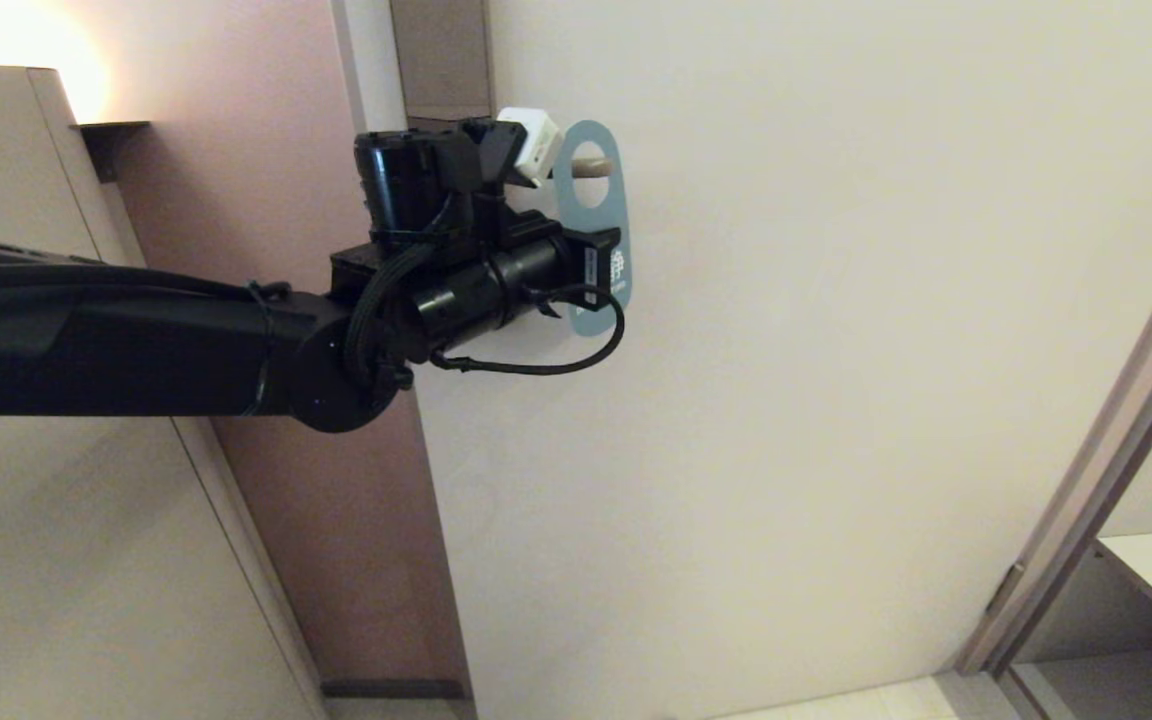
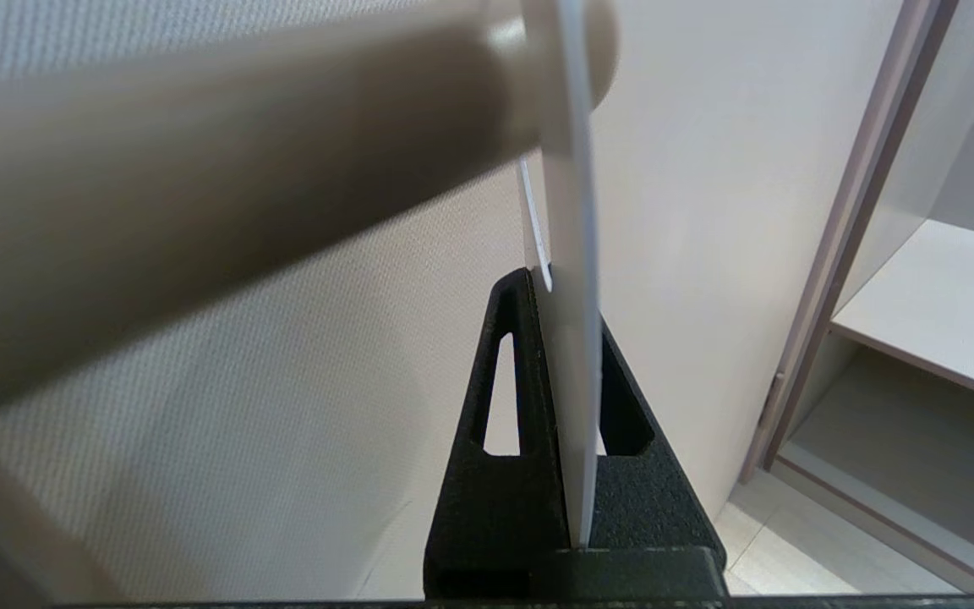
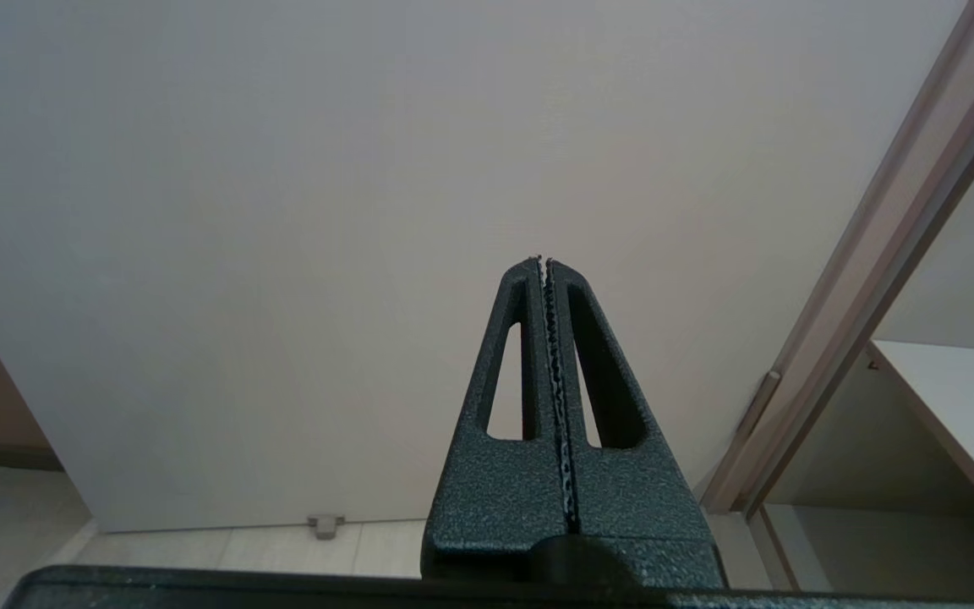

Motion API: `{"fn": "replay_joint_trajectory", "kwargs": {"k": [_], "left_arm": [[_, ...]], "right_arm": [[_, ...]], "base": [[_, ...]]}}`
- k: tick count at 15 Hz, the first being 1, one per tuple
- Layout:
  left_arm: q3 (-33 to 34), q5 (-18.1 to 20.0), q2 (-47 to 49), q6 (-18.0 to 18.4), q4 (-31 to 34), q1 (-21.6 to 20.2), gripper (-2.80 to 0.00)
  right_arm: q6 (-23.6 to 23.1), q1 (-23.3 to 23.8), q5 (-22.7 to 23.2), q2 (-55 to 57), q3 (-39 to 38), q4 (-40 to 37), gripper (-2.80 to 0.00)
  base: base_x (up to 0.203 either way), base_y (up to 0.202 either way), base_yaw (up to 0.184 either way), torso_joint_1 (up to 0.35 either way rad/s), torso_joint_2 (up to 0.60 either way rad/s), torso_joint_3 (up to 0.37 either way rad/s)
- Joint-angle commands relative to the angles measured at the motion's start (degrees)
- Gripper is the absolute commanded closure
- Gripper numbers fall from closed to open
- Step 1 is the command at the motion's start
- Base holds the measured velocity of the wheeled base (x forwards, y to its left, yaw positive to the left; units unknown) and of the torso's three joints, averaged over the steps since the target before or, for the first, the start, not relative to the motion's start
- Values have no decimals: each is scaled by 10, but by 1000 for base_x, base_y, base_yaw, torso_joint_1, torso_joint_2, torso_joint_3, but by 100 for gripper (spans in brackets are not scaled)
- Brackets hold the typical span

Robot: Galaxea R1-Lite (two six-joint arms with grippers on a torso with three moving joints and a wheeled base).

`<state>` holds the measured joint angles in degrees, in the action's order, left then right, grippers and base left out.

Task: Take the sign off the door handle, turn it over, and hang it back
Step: Take down the sign, then hand it to the other hand

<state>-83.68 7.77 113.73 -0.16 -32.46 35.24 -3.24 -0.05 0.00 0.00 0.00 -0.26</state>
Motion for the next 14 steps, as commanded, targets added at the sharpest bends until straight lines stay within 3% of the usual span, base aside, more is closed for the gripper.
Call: {"fn": "replay_joint_trajectory", "kwargs": {"k": [1,14], "left_arm": [[-9,1,3,0,3,2,0],[-5,11,-34,-6,-1,32,0]], "right_arm": [[0,0,0,0,0,0,0],[-1,0,0,0,0,0,0]], "base": [[0,0,0,0,0,0],[0,0,0,0,0,0]]}}
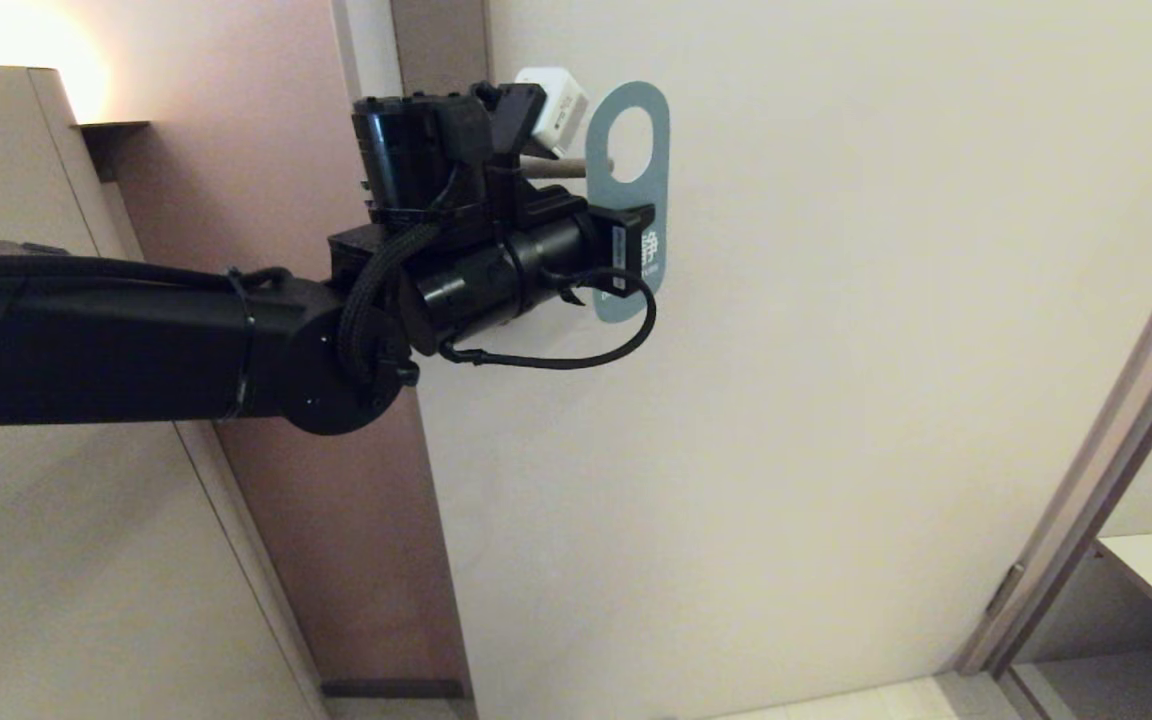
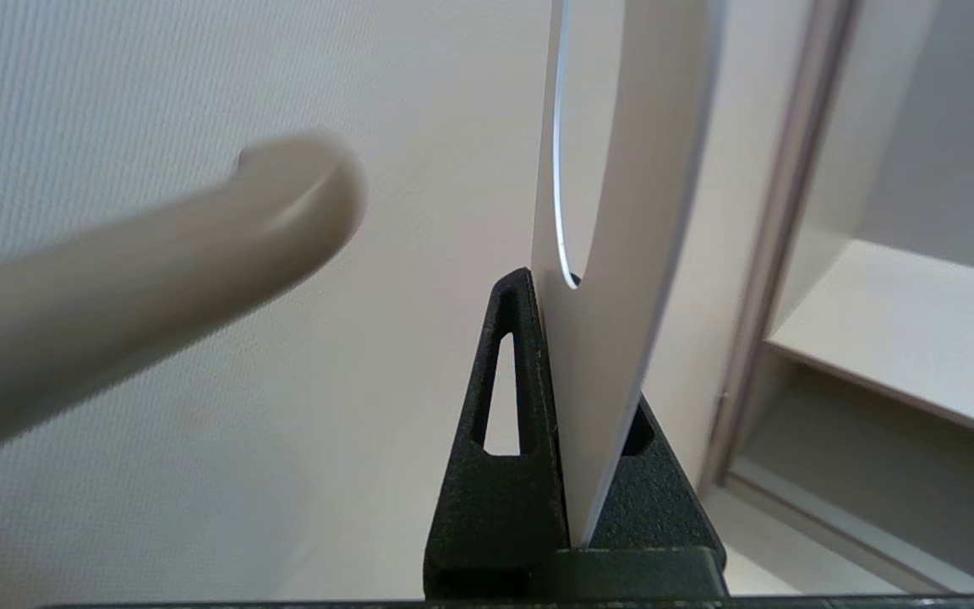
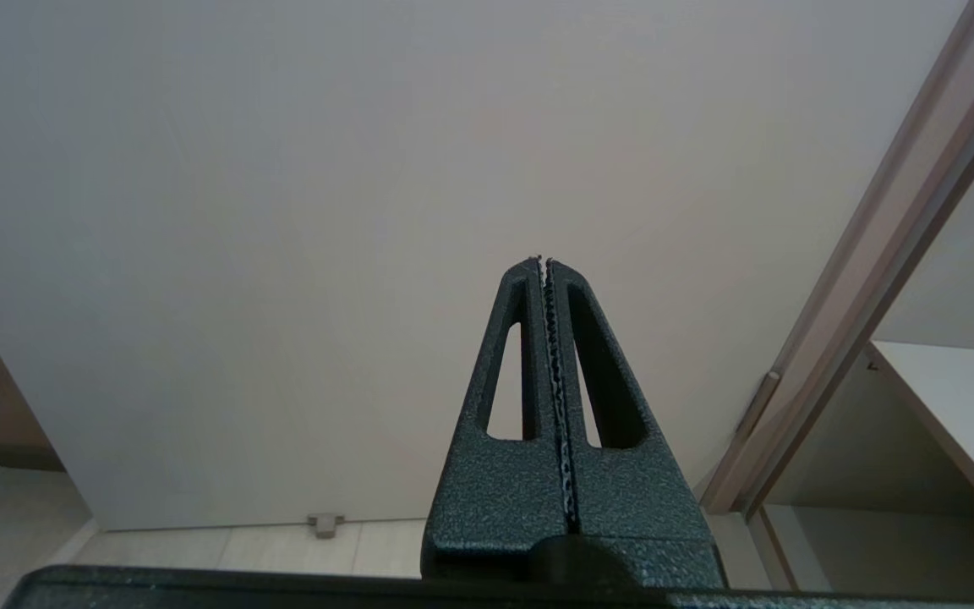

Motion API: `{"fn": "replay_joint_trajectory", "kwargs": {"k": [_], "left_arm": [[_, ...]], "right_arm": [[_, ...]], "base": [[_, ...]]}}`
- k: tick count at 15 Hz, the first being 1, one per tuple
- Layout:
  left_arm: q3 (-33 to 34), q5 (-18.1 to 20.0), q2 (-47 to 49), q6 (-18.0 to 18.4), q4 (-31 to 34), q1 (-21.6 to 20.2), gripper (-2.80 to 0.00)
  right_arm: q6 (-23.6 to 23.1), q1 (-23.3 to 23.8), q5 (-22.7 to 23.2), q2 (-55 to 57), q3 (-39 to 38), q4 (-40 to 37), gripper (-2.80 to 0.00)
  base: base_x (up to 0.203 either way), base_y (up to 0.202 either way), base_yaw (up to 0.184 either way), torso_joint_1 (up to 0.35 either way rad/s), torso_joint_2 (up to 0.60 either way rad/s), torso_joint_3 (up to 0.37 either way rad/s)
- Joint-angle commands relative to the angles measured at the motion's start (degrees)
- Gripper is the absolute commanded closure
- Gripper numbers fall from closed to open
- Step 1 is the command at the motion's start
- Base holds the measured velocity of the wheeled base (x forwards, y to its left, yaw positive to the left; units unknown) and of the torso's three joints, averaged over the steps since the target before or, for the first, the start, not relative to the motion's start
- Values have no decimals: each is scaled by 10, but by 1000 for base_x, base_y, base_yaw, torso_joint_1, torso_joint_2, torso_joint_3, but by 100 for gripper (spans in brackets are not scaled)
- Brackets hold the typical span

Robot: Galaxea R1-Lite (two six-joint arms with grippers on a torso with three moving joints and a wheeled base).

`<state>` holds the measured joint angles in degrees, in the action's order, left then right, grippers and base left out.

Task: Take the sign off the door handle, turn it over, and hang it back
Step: Hand it to the other hand

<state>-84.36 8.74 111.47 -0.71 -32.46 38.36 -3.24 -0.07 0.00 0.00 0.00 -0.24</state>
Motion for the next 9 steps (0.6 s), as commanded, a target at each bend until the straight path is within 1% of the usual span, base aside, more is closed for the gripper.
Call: {"fn": "replay_joint_trajectory", "kwargs": {"k": [1,4,5,8,9], "left_arm": [[8,19,-20,-1,-1,1,0],[45,107,-53,-4,-1,2,0],[57,127,-58,-11,-1,4,0],[64,137,-51,-45,-4,20,0],[64,146,-43,-52,-7,23,0]], "right_arm": [[-1,0,0,0,0,0,0],[0,0,0,0,0,0,0],[0,0,0,0,0,0,0],[-1,0,0,0,0,0,0],[0,0,0,0,0,0,0]], "base": [[0,0,0,0,0,0],[0,0,0,0,0,0],[0,0,0,0,0,0],[0,0,0,0,0,0],[0,0,0,0,0,0]]}}
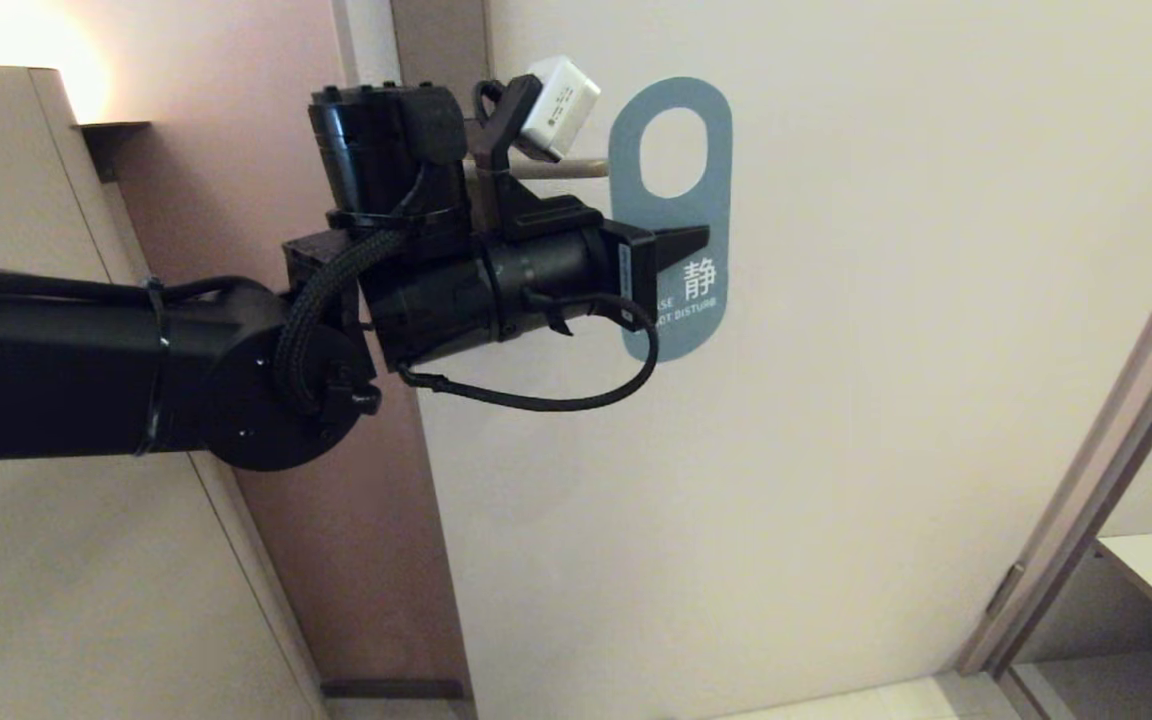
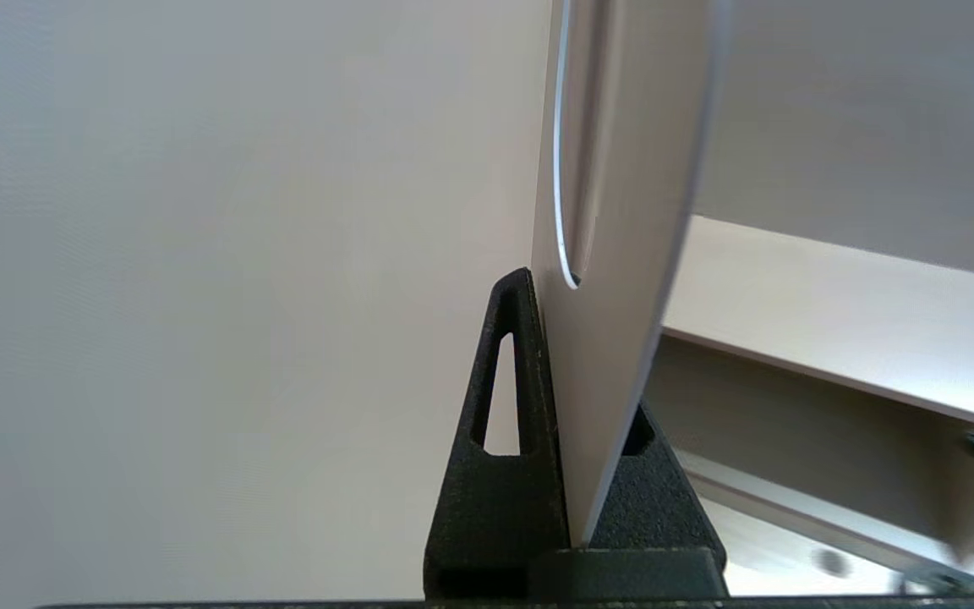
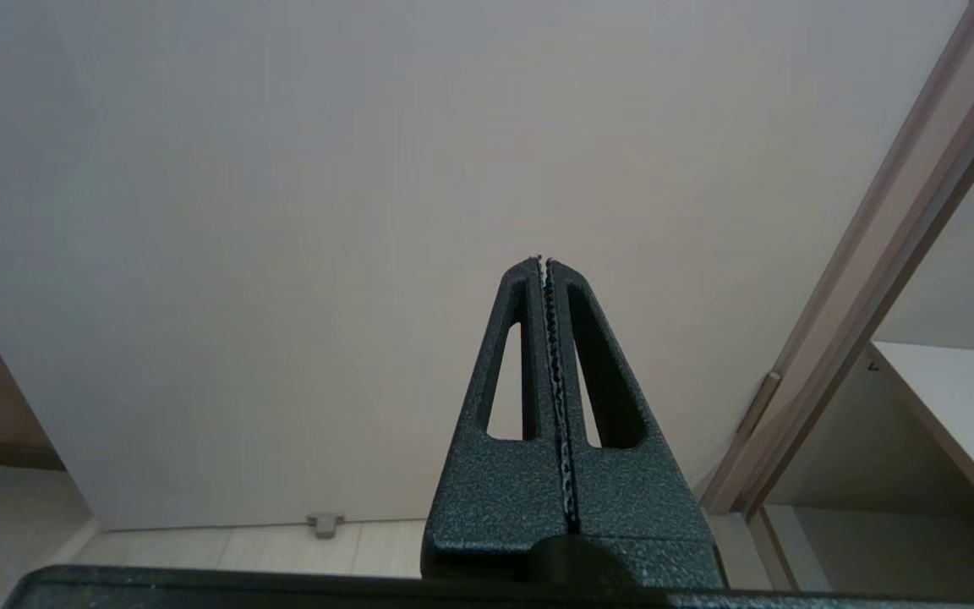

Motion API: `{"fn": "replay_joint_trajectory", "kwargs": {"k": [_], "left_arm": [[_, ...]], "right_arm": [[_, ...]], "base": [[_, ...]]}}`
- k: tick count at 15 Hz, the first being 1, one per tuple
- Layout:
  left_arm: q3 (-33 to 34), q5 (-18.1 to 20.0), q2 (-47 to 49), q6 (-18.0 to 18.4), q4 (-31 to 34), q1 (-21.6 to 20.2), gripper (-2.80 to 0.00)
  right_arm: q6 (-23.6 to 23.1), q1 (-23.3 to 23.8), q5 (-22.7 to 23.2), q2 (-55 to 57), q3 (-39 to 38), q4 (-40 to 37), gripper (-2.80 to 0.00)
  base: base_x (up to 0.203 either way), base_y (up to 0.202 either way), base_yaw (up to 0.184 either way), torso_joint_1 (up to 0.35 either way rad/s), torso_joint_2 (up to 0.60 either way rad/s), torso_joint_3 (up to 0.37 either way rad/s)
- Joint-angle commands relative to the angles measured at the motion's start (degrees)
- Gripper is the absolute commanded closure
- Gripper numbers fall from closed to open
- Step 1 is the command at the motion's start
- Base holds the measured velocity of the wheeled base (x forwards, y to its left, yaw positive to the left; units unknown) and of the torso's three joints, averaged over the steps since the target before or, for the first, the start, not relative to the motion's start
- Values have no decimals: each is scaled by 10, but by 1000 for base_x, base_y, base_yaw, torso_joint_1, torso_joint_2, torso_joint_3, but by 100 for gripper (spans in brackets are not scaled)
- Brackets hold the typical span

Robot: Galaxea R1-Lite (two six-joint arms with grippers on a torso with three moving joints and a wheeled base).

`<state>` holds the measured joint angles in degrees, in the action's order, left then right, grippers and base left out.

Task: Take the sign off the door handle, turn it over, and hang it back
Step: Hand it to the other hand

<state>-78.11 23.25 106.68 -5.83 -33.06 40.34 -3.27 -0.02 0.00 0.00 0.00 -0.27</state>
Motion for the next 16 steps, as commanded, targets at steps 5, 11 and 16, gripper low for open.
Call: {"fn": "replay_joint_trajectory", "kwargs": {"k": [5,11,16], "left_arm": [[1,54,52,-6,-32,11,0],[-2,64,85,-6,-32,14,0],[-3,82,96,-6,-33,14,0]], "right_arm": [[-1,-1,2,0,0,0,0],[-7,0,4,0,3,-4,0],[-9,-1,11,7,35,-70,0]], "base": [[0,0,0,0,0,0],[0,0,0,0,0,0],[0,0,0,0,0,0]]}}
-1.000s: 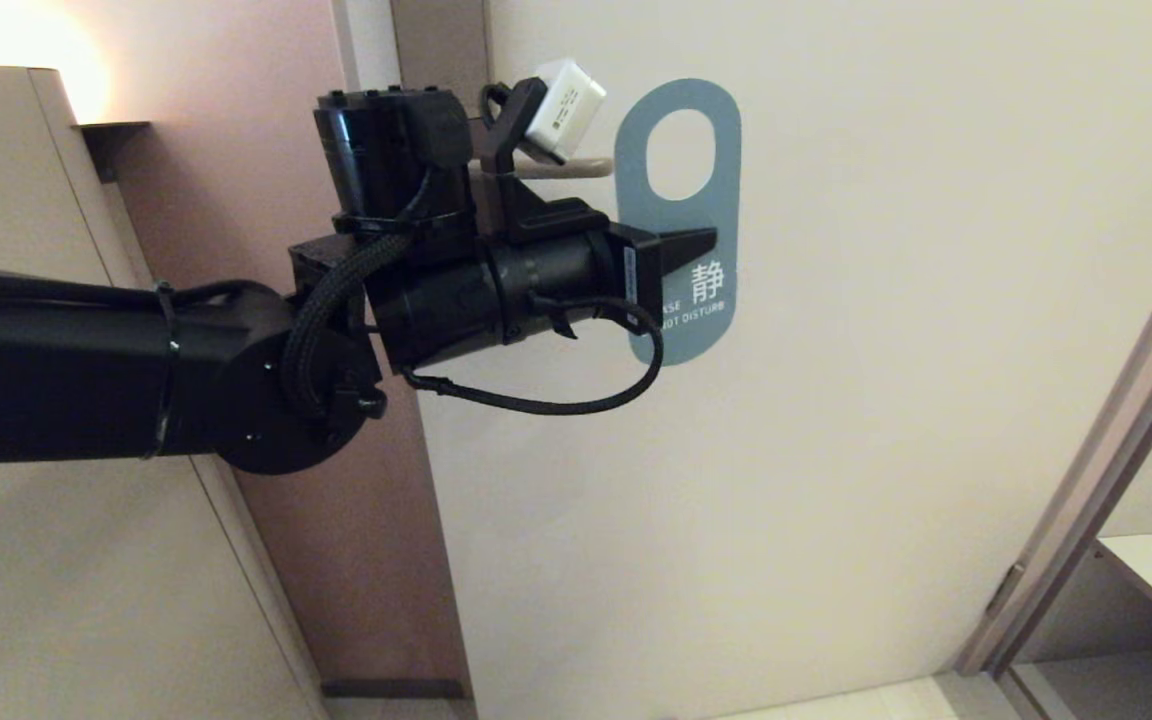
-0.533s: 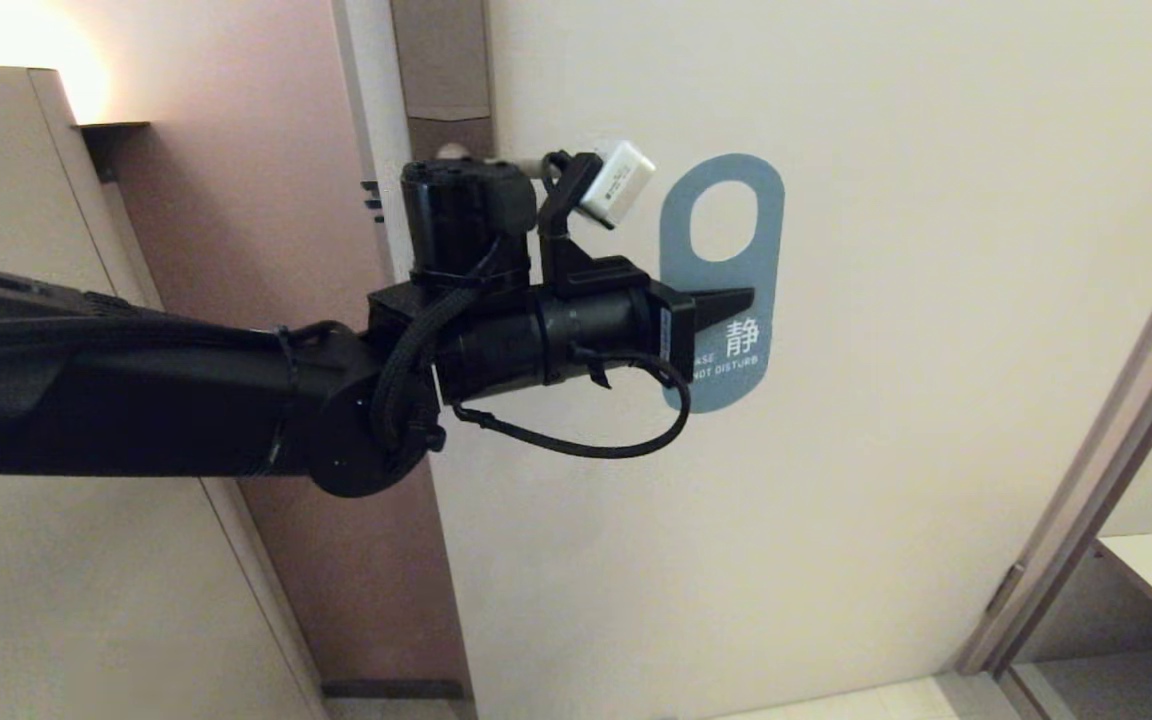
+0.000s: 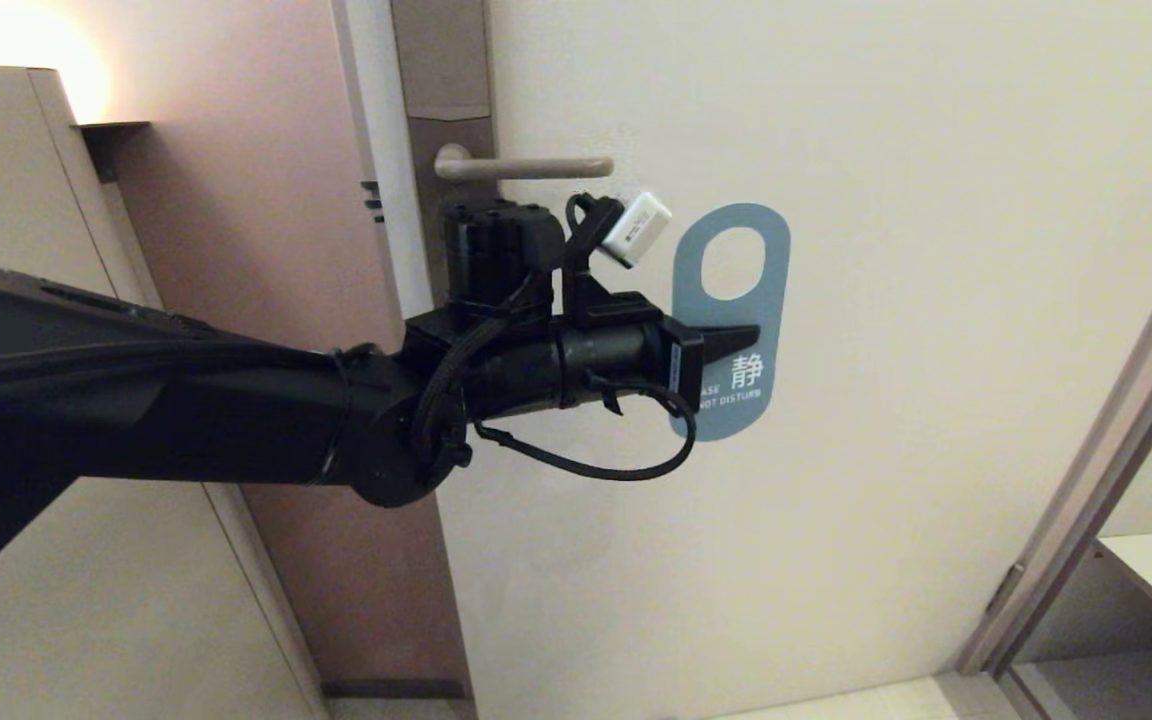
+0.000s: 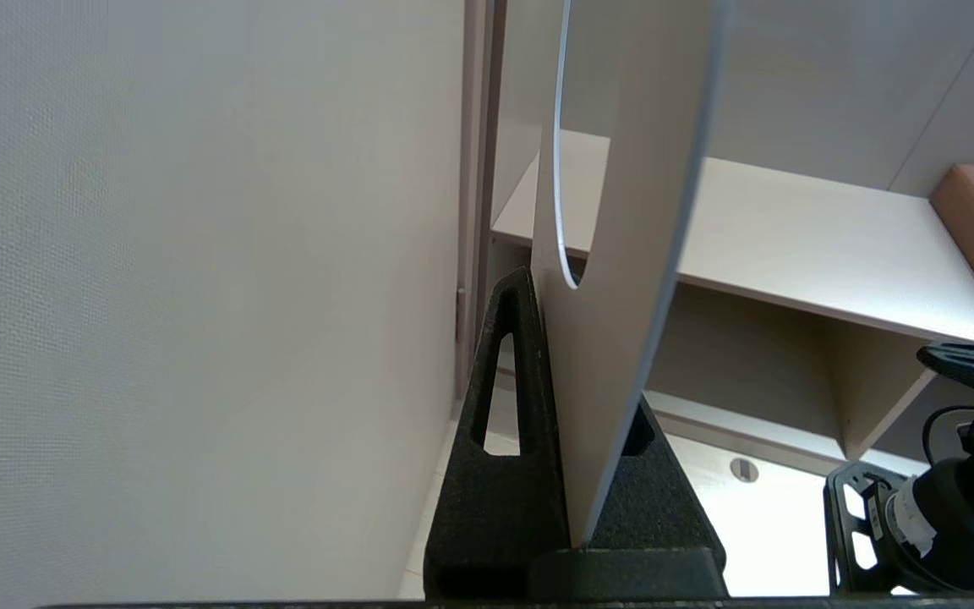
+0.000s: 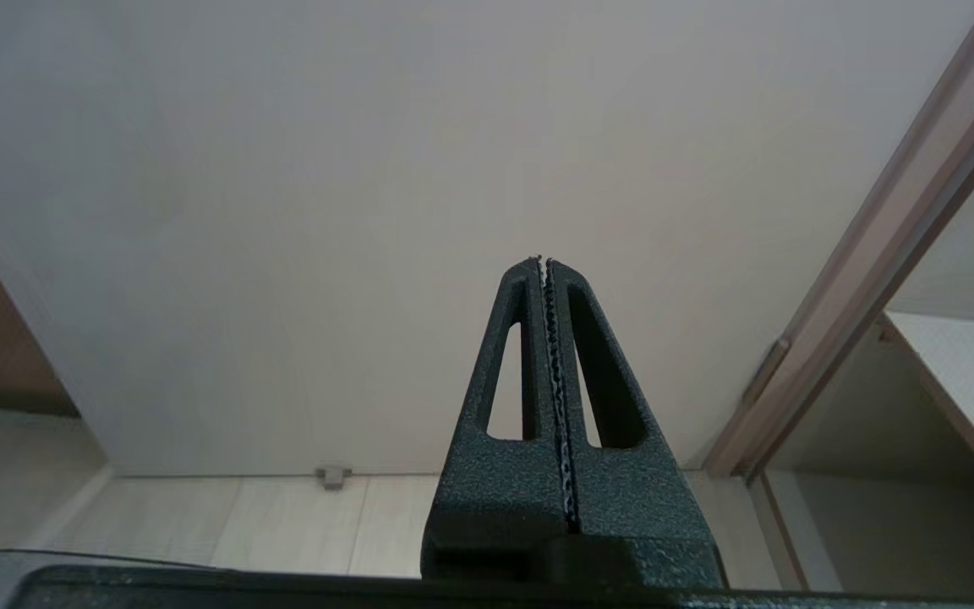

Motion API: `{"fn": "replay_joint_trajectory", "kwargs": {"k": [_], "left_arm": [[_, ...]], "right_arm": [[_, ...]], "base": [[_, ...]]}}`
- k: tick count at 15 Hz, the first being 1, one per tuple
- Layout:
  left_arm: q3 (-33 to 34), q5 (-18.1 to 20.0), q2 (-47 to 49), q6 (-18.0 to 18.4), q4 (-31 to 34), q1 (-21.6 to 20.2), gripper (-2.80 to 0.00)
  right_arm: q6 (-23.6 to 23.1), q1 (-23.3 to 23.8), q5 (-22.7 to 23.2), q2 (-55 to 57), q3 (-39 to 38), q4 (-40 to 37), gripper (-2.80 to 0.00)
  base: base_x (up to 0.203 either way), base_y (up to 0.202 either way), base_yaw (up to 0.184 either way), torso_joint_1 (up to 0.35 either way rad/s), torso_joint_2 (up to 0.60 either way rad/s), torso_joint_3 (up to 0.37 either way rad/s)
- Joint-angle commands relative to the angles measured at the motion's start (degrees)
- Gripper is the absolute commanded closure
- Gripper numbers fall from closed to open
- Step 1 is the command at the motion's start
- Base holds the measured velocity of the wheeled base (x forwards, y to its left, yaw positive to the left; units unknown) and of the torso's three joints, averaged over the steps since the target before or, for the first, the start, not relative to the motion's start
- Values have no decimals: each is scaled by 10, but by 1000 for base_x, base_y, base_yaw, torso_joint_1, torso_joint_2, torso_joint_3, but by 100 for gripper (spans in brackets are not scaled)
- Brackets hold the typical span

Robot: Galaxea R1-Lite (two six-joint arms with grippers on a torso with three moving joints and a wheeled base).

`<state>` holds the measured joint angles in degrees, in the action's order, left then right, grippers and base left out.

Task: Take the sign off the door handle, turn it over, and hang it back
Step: Hand it to the other hand

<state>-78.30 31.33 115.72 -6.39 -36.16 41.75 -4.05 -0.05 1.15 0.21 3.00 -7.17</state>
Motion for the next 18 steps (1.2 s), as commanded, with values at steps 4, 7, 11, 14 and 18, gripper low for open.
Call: {"fn": "replay_joint_trajectory", "kwargs": {"k": [4,7,11,14,18], "left_arm": [[-2,22,16,-30,-28,0,0],[-2,24,22,-42,-56,1,0],[-2,25,24,-45,-57,16,0],[-4,56,33,-45,-57,22,0],[-16,63,39,-56,-58,47,0]], "right_arm": [[7,-3,18,114,59,0,0],[13,-16,32,240,126,2,0],[12,-22,137,391,223,4,0],[10,-23,217,473,275,6,0],[6,-24,286,542,300,38,0]], "base": [[0,0,0,0,0,0],[0,0,0,0,0,0],[0,0,0,0,0,0],[0,0,0,0,0,0],[0,0,0,0,0,0]]}}
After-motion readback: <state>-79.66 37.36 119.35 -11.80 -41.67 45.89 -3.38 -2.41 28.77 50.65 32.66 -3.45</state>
